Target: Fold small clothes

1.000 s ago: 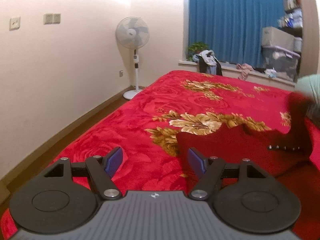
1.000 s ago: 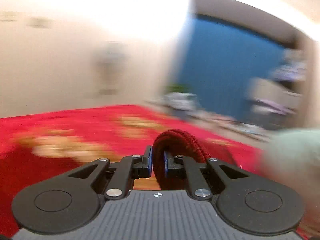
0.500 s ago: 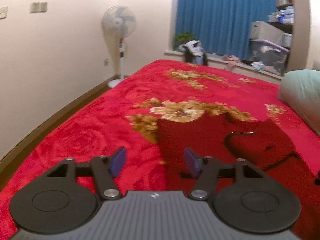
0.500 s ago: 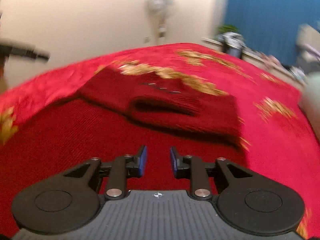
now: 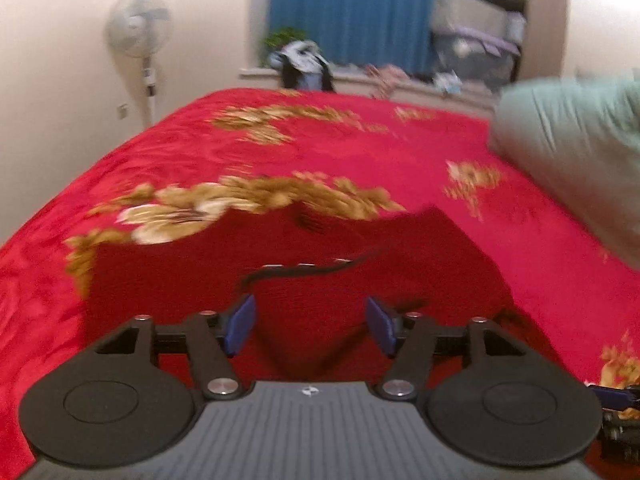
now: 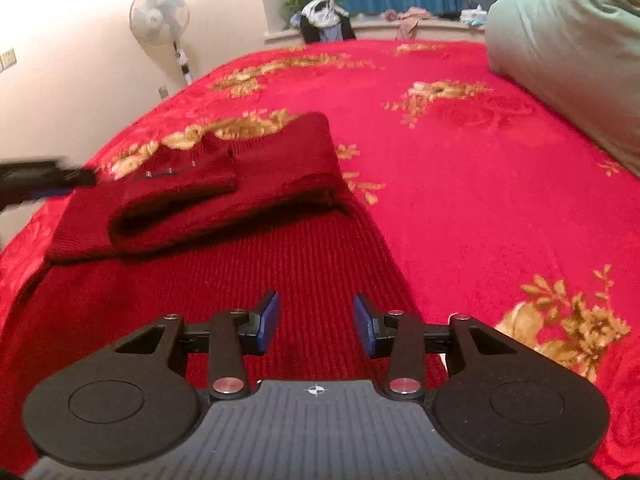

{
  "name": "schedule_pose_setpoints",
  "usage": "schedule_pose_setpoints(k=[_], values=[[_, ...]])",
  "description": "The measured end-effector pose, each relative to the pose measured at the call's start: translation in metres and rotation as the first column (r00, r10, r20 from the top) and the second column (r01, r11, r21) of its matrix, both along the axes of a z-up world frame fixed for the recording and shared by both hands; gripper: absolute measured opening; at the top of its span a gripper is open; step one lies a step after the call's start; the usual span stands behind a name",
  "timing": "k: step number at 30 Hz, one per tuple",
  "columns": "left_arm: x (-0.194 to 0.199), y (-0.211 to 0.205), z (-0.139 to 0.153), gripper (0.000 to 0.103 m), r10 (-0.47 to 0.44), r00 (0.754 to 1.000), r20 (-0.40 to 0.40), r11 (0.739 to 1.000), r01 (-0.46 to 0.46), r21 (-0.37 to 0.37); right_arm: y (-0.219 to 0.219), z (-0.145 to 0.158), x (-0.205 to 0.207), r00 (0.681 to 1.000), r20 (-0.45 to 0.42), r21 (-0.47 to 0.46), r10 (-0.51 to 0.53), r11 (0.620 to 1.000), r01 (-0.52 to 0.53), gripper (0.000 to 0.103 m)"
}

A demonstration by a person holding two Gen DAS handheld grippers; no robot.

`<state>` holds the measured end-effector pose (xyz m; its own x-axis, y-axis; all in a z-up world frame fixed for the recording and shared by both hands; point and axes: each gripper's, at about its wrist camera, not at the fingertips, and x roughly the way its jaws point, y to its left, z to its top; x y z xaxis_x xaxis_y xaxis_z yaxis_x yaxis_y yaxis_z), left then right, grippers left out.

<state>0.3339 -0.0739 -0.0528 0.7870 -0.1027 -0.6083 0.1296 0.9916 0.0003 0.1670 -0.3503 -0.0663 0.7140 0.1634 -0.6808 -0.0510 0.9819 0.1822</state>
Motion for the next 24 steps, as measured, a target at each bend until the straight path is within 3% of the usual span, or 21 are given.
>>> schedule_pose_setpoints(k=[4,6,7,8,9,11,13,14,16,19,22,24], values=[[0.038,-0.052,-0.038,0.074,-0.015,0.995,-0.094,0.981,0.033,0.194,0.001,-0.005,0.006,1.000,-0.026,-0.052,0.016,0.999,-0.017,0.043],[0.050,-0.061,-0.053,0.055,-0.011,0.993,-0.116,0.958,0.043,0.282,-0.002,0.001,0.009,0.999,-0.034,-0.007,0.008,1.000,-0.008,0.043],[0.054,-0.060,-0.054,0.014,-0.016,0.995,-0.101,0.948,0.047,0.315,-0.005,0.004,0.010,1.000,-0.026,0.010,0.009,1.000,-0.008,0.043],[0.055,-0.054,-0.049,0.012,-0.012,0.997,-0.070,0.948,0.033,0.317,-0.006,0.006,0.010,1.000,-0.020,0.016,0.012,1.000,-0.011,0.043],[0.051,-0.041,-0.036,0.012,0.016,1.000,0.003,0.960,-0.017,0.279,-0.006,0.007,0.009,1.000,-0.018,0.012,0.013,1.000,-0.013,0.043],[0.030,0.001,-0.002,0.012,0.140,0.977,0.158,0.979,-0.160,0.123,-0.006,0.008,0.010,1.000,-0.021,0.007,0.016,1.000,-0.016,0.043],[0.005,0.055,0.016,0.018,0.271,0.944,0.191,0.961,-0.255,-0.105,-0.007,0.008,0.011,1.000,-0.021,0.015,0.011,1.000,-0.011,0.043],[-0.008,0.081,0.015,0.023,0.312,0.934,0.173,0.940,-0.277,-0.202,-0.008,0.009,0.010,1.000,-0.021,0.019,0.007,1.000,-0.006,0.043],[-0.019,0.116,0.002,0.033,0.338,0.938,0.083,0.908,-0.301,-0.292,-0.008,0.011,0.011,1.000,-0.021,0.024,0.000,1.000,0.001,0.043],[-0.024,0.158,-0.031,0.034,0.339,0.936,-0.099,0.853,-0.350,-0.386,-0.007,0.010,0.012,1.000,-0.023,0.018,-0.003,1.000,0.003,0.043],[-0.022,0.191,-0.053,0.034,0.341,0.917,-0.206,0.788,-0.399,-0.469,-0.006,0.009,0.009,0.999,-0.034,0.019,-0.005,1.000,0.005,0.043],[-0.021,0.203,-0.061,0.033,0.329,0.914,-0.238,0.770,-0.406,-0.492,-0.004,0.007,0.009,0.999,-0.041,0.016,-0.003,1.000,0.004,0.043]])
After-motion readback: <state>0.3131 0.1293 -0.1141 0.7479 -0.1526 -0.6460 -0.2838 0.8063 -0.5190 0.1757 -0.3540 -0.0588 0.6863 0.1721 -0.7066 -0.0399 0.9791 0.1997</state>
